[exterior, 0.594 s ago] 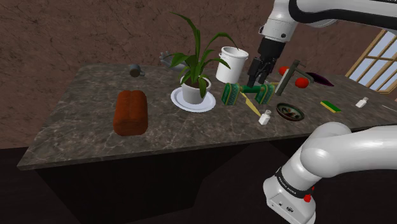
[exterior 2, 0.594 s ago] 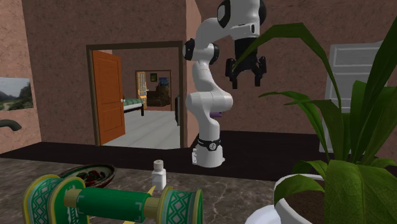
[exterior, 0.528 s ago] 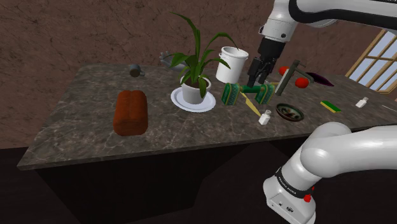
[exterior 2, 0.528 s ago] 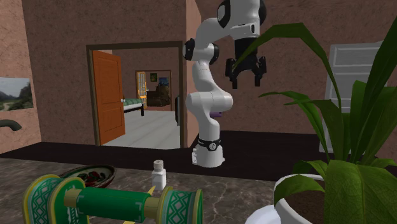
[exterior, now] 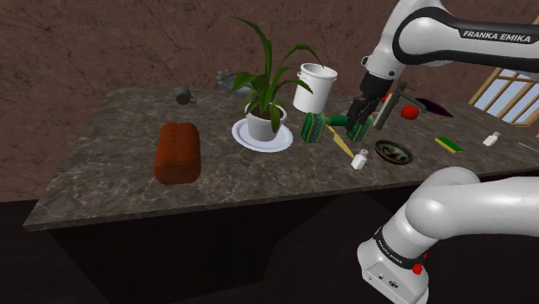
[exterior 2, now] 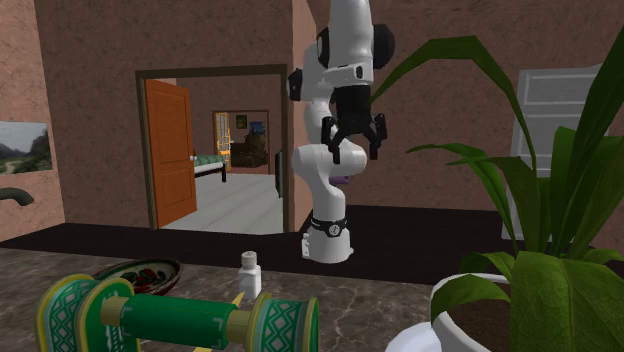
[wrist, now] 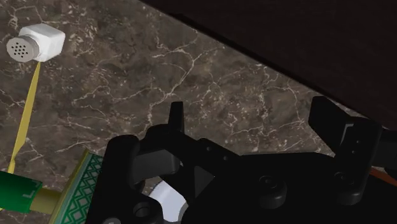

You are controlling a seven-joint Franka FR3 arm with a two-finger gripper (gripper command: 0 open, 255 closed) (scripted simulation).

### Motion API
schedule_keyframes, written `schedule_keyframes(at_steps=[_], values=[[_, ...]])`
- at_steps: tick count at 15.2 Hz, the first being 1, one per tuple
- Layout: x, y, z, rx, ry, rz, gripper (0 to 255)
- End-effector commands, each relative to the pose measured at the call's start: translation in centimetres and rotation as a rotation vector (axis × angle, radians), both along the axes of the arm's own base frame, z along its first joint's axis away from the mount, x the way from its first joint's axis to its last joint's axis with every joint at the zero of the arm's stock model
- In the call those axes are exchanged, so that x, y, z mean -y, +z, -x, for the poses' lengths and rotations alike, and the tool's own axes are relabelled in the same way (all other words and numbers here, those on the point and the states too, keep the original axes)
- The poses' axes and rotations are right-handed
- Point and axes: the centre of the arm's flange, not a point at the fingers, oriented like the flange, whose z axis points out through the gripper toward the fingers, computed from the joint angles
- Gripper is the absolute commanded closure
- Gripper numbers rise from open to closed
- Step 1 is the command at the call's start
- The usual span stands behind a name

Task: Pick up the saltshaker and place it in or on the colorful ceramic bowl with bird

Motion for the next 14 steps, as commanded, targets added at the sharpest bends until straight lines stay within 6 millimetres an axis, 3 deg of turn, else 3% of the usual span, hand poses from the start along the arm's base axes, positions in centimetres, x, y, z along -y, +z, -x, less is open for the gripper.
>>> schedule_keyframes(at_steps=[1,14], values=[[1.9,-1.6,0.9,0.015,0.004,0.007,0],[15.3,-11.5,3.3,0.103,0.015,0.048,0]])
